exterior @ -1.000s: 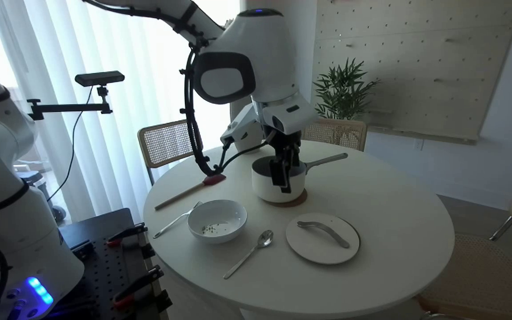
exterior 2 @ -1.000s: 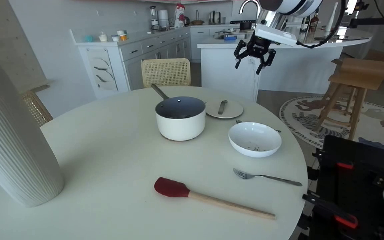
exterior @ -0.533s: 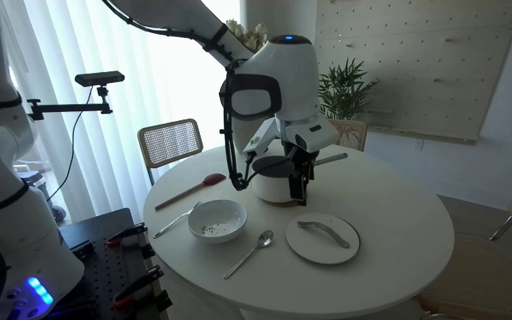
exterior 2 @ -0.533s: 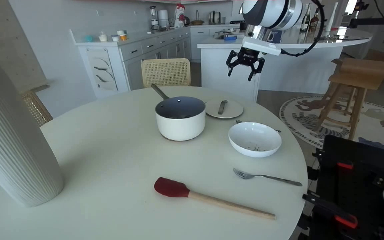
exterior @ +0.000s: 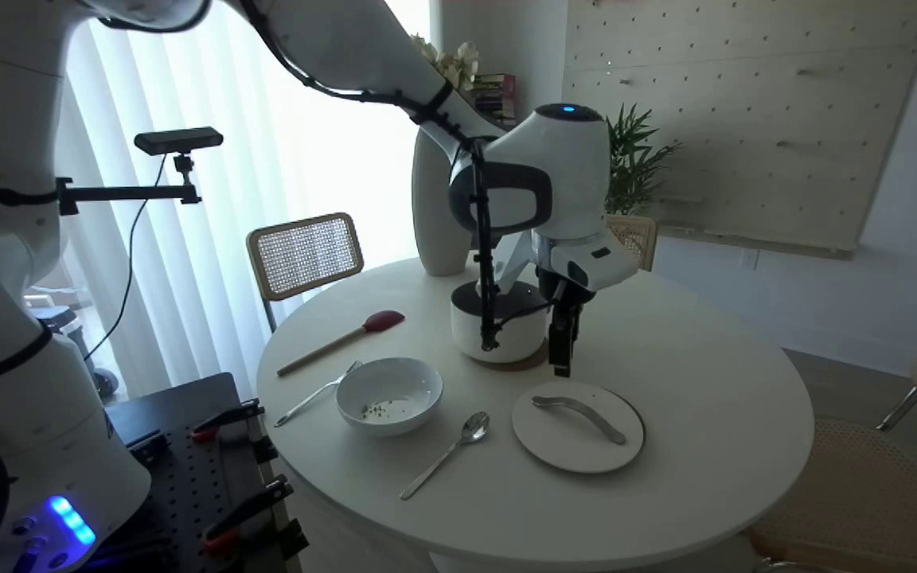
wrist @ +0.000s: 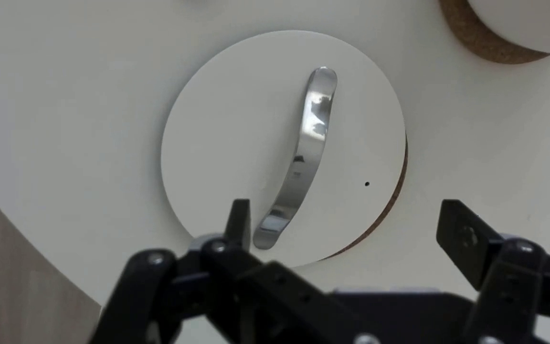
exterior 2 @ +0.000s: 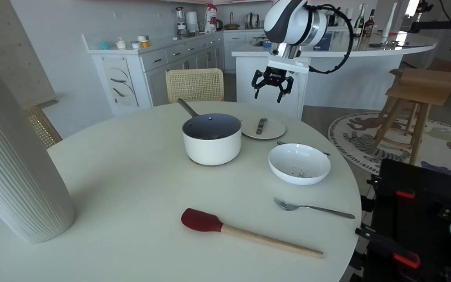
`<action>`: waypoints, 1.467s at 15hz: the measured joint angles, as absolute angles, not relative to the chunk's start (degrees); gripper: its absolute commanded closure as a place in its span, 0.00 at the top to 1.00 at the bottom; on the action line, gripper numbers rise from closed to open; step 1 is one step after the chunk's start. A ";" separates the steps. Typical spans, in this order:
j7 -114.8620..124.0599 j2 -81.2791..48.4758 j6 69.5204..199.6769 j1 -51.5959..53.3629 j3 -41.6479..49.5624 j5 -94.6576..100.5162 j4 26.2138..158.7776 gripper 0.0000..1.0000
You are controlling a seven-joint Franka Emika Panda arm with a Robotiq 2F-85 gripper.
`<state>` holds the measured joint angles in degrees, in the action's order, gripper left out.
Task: Take the broccoli from the white bowl and put it in the white pot then take the wooden spatula out of the pot and put it on the table then put the white lid on the pot
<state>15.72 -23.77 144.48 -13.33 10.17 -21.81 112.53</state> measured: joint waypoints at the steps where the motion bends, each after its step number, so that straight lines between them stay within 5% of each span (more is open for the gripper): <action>1: 16.16 -25.06 143.50 -13.33 9.90 -21.80 111.09 1.00; 22: 30.40 -34.63 131.62 -11.87 12.99 -15.89 101.33 1.00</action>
<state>30.40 -34.63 131.62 -11.87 12.99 -15.89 101.33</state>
